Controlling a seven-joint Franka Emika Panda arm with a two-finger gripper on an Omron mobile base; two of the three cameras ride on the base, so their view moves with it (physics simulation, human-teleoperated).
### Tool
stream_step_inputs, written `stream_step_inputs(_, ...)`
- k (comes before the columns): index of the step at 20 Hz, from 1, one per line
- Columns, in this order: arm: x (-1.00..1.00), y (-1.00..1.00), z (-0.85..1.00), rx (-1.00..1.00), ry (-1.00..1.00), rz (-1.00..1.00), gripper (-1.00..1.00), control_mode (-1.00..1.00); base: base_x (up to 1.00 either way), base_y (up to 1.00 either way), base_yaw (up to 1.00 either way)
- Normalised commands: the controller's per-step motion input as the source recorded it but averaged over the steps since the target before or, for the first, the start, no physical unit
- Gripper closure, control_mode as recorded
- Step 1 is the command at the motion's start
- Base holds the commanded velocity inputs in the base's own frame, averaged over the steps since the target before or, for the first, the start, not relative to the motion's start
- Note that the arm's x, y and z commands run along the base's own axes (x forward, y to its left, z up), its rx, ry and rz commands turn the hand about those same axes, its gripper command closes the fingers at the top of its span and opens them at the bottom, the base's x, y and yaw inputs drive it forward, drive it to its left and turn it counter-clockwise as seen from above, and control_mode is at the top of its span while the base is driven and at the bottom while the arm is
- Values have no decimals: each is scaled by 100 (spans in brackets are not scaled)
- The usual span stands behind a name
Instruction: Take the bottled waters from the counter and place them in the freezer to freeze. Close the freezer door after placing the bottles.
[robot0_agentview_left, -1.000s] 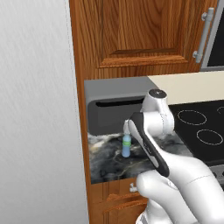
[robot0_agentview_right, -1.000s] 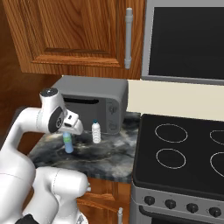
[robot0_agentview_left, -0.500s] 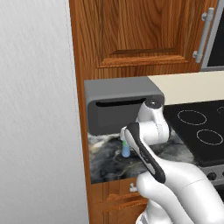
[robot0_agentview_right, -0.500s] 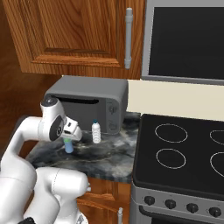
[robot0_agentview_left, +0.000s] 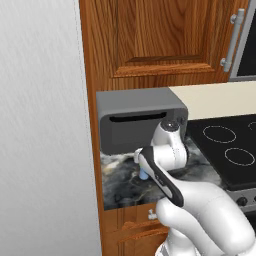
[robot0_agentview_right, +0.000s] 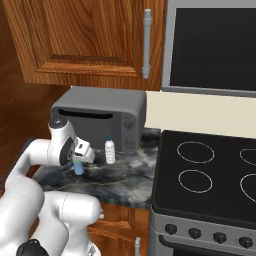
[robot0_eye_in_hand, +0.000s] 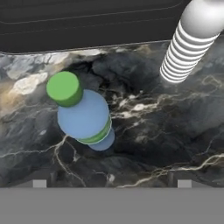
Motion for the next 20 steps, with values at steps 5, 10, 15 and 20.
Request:
stream_step_inputs(5,21,7,-5,0,-6,0,-100,-100,0,0,0)
stream_step_inputs(10,9,17,0,0,-7,0,-100,-100,0,0,0)
stream_step_inputs(15,11,5,-9,0,0,0,-100,-100,0,0,0)
stream_step_inputs(20,5,0,-27,0,0,0,-100,-100,0,0,0)
